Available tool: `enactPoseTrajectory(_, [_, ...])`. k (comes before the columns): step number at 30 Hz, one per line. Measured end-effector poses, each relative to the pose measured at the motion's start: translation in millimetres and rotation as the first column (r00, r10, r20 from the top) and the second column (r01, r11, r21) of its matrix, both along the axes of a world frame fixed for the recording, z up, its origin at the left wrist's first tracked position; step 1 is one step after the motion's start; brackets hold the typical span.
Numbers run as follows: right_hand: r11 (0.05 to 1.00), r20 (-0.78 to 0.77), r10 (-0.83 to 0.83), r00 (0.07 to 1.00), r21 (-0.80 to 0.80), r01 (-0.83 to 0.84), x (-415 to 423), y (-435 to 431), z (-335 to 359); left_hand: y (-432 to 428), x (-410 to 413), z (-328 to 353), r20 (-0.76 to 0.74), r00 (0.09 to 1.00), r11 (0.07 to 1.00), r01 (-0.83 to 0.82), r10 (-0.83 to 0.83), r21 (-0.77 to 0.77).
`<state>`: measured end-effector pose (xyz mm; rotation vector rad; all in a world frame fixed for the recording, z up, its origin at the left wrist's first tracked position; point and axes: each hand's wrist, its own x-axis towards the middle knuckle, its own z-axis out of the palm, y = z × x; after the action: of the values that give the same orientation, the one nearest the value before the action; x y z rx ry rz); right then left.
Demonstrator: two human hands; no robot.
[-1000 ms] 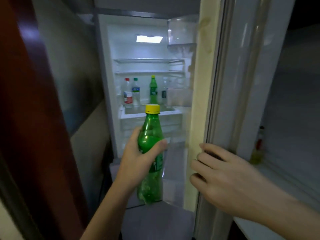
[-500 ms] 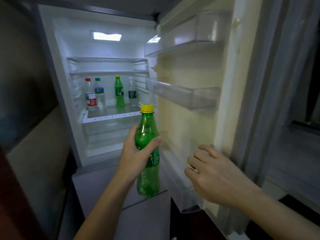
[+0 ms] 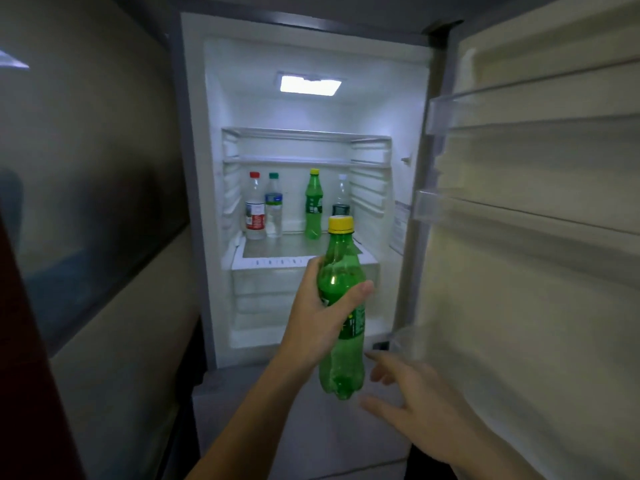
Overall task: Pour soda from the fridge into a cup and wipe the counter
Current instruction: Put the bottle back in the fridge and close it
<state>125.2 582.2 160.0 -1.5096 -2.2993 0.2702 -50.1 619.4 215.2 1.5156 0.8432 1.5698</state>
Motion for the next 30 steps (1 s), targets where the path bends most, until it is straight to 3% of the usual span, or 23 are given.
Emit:
enactPoseTrajectory(9, [0.999,-0.294,-0.014,0.956,-0.033,0.004,-59,143,3,125,-39,13,-0.088,0.99,0.993,-0.113,0.114,0.02])
enactPoseTrajectory(13, [0.998,-0.344,-0.066,0.937,0.0,0.07,-78,193,4,174,-49,18,-0.106,0.986,0.992,-0.13,0.13,0.006])
enactPoseTrajectory(30, [0.997,-0.225,-0.024,0.974,0.066,0.04,-134,367,13,331,-96,30,-0.203,0.909,0.925,-0.379,0.363,-0.042])
